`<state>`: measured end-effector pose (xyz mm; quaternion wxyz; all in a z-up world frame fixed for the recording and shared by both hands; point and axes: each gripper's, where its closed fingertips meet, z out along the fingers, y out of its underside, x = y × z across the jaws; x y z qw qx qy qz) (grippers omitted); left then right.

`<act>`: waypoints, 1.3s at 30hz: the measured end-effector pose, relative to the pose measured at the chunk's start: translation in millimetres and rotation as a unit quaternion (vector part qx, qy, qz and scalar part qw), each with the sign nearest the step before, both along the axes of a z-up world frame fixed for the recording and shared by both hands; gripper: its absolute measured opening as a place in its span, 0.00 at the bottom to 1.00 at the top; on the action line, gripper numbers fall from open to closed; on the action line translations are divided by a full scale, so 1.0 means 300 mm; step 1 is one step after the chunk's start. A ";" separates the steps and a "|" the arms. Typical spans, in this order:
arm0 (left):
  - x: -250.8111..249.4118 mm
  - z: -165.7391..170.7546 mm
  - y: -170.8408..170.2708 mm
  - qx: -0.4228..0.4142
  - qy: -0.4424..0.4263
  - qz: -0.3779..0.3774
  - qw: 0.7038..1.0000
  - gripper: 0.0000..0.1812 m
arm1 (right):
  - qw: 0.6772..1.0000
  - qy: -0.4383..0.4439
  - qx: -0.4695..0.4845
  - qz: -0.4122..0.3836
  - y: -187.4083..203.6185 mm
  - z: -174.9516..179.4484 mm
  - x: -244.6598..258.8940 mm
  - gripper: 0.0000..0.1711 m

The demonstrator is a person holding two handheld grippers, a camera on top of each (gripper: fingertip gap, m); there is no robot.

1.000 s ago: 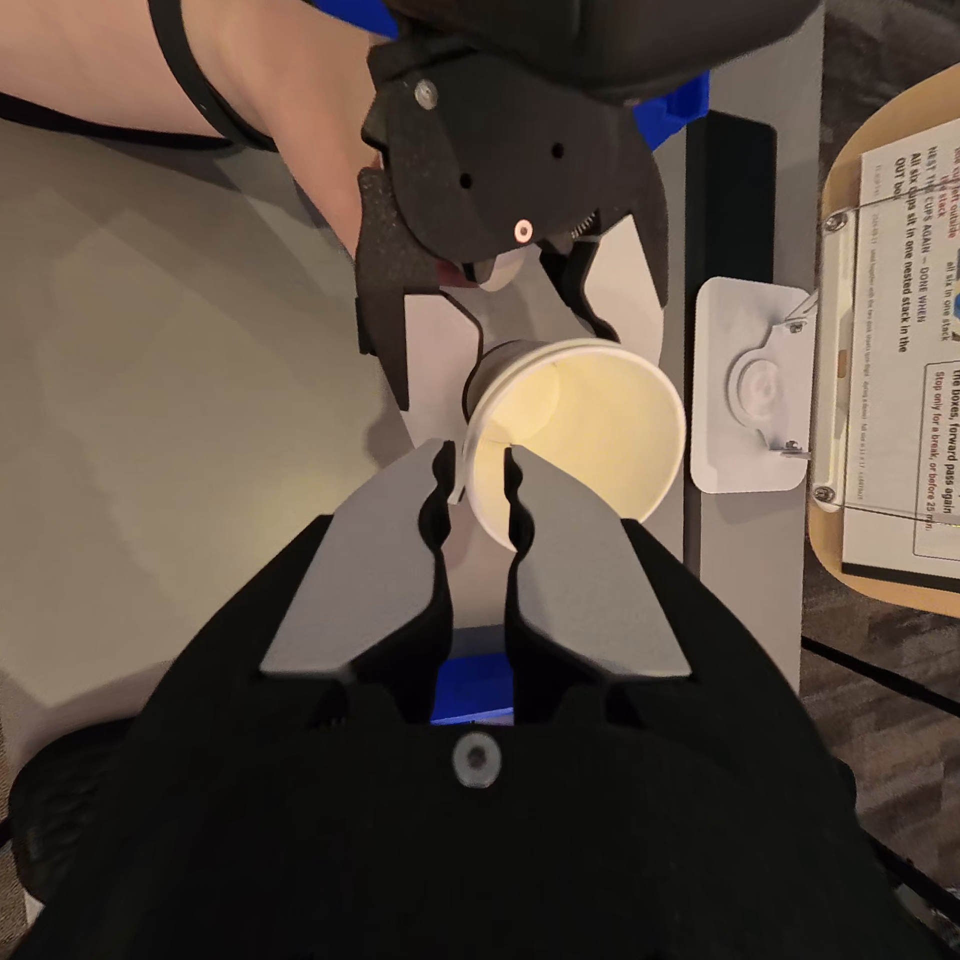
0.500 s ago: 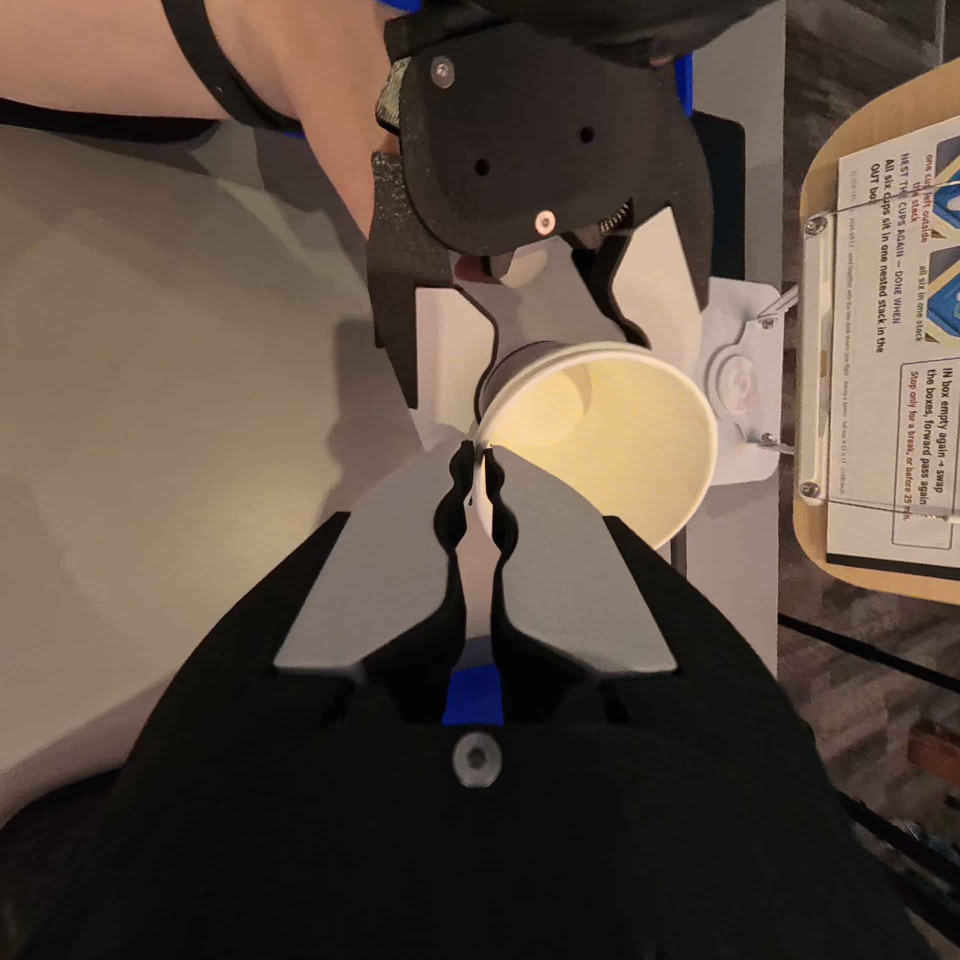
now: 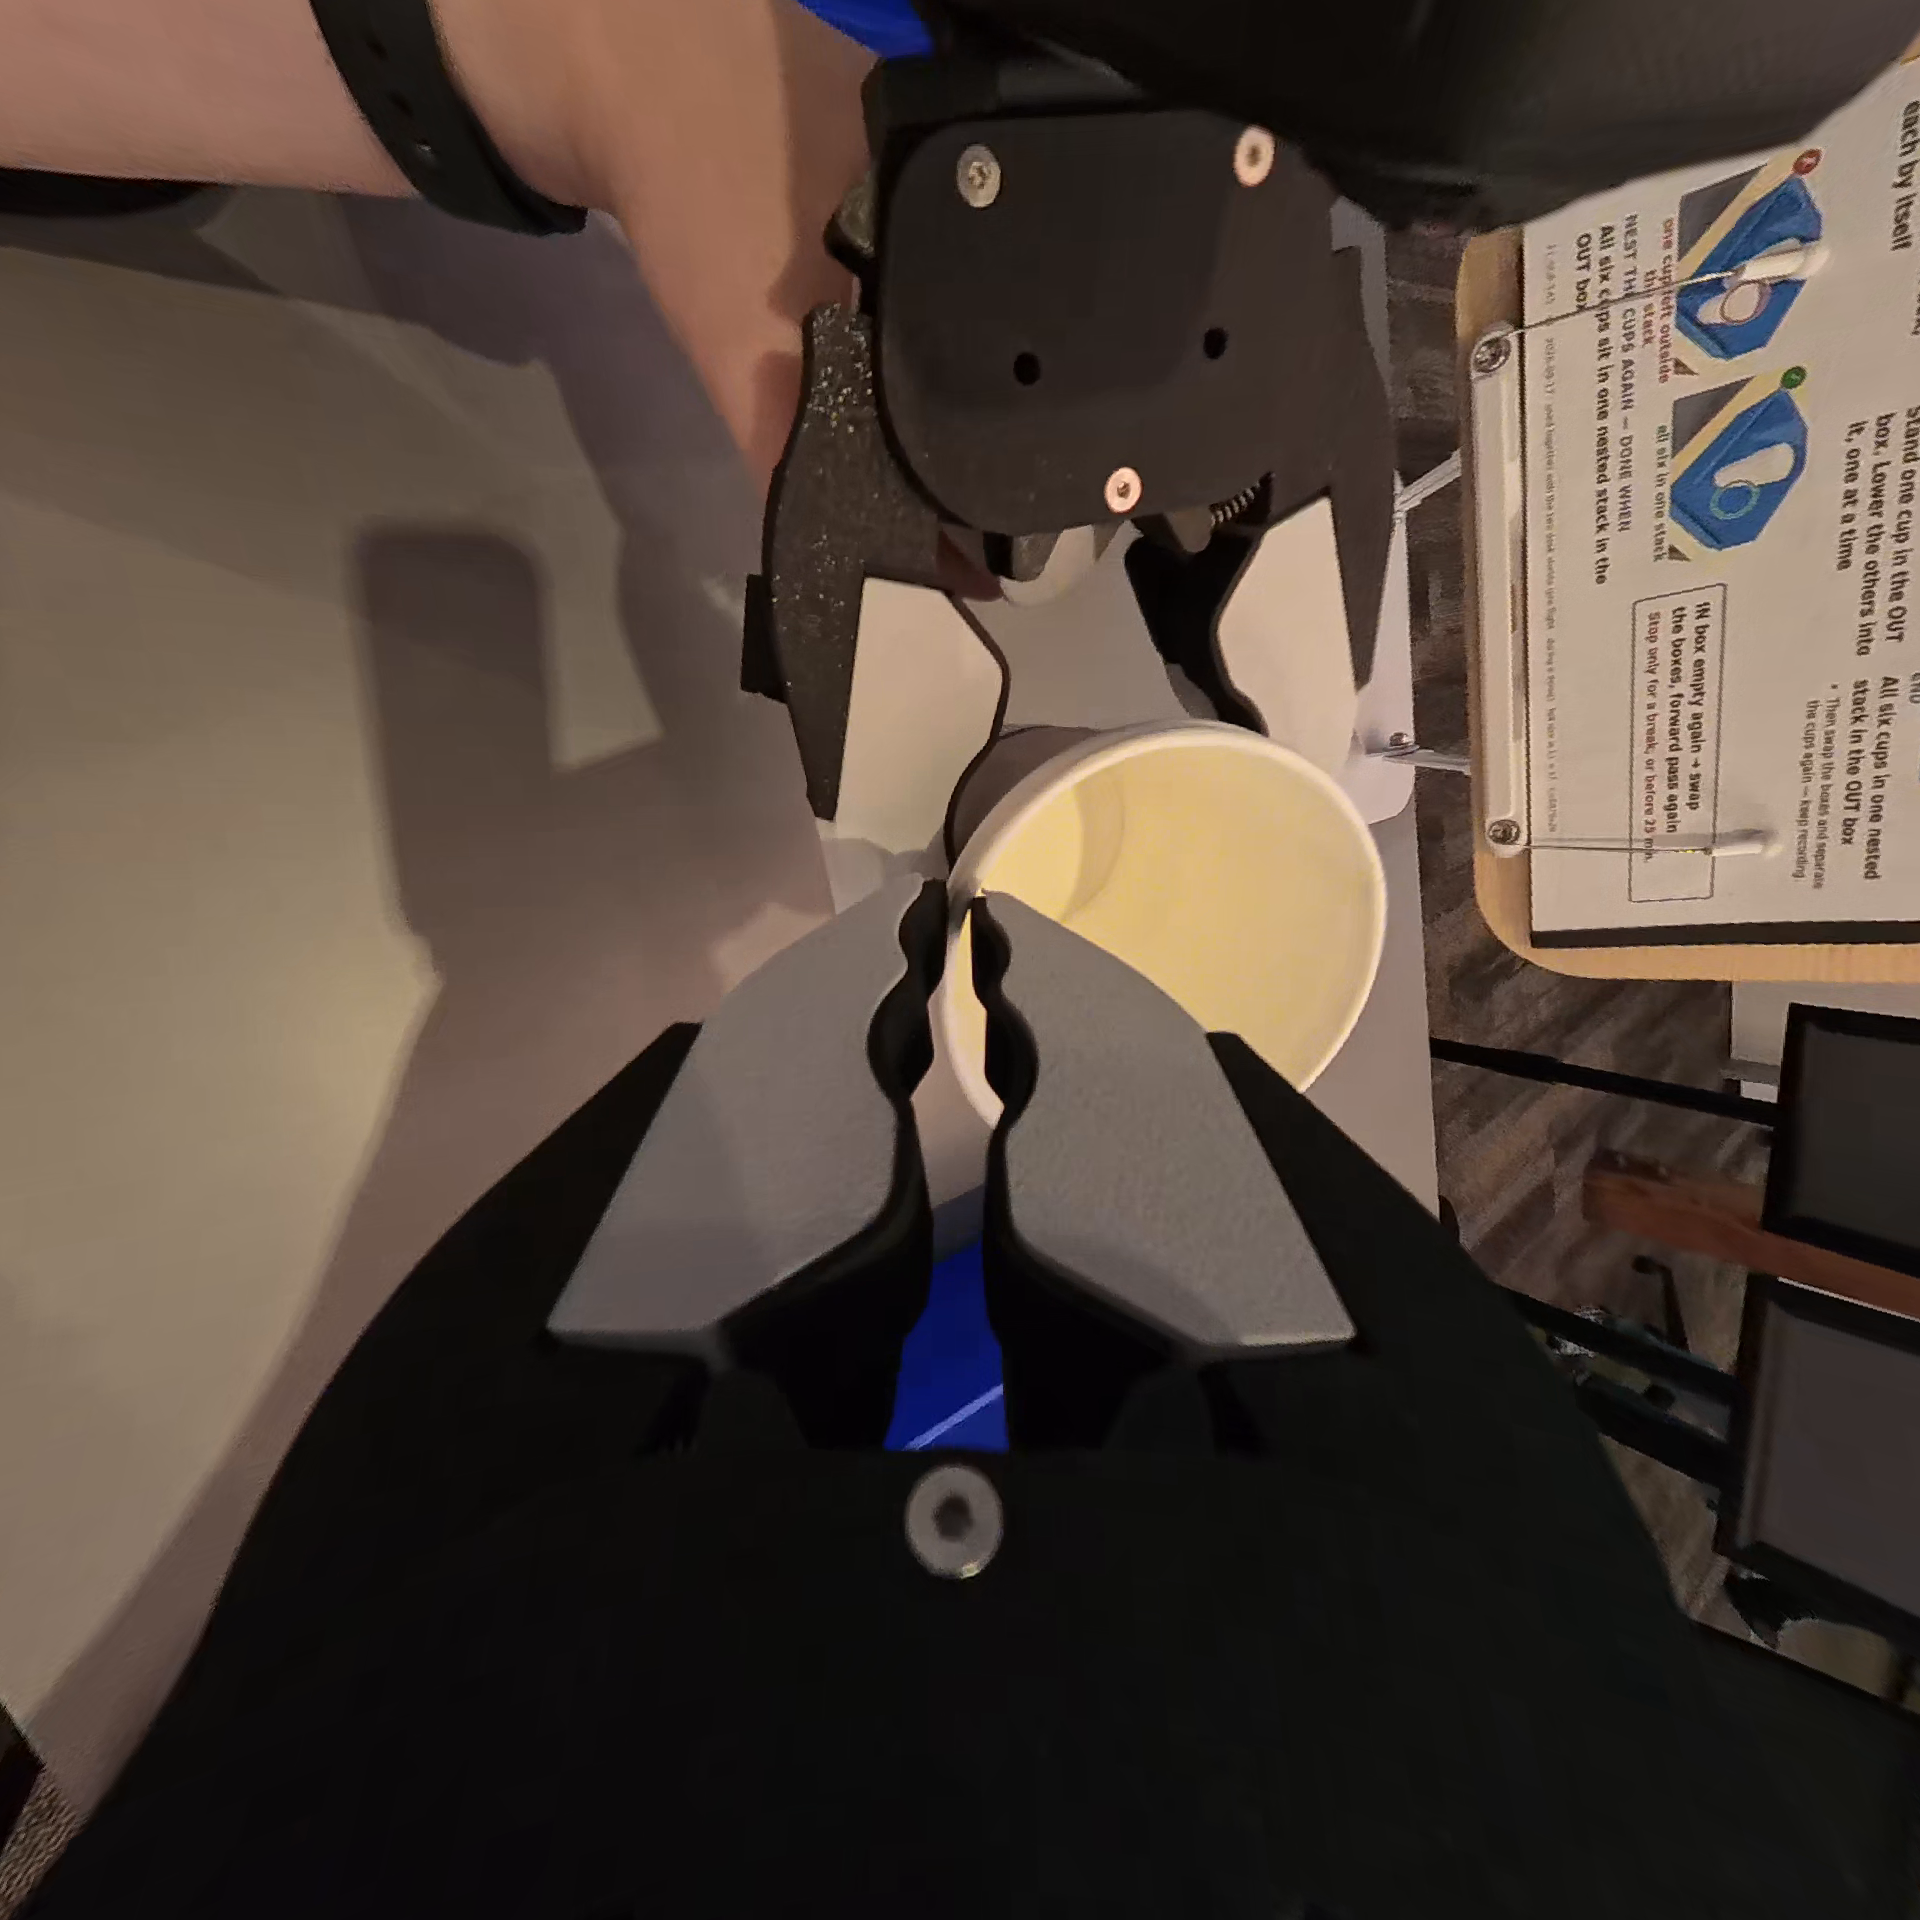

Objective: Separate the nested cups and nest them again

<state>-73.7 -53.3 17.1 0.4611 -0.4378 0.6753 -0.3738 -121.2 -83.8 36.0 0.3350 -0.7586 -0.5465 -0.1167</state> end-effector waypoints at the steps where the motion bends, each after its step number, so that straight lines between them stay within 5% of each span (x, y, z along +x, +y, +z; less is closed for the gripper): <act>1: 0.003 -0.001 -0.005 0.001 0.000 -0.003 1.000 0.53 | 1.000 -0.001 -0.001 0.000 -0.006 -0.001 0.003 0.02; 21: 0.007 0.016 -0.005 -0.014 0.001 0.009 1.000 0.52 | 0.995 0.065 -0.071 0.015 -0.043 0.047 0.038 0.02; 39: 0.012 -0.062 0.060 -0.059 0.055 0.049 0.996 0.52 | 0.980 0.173 -0.093 -0.031 0.023 0.355 0.217 0.02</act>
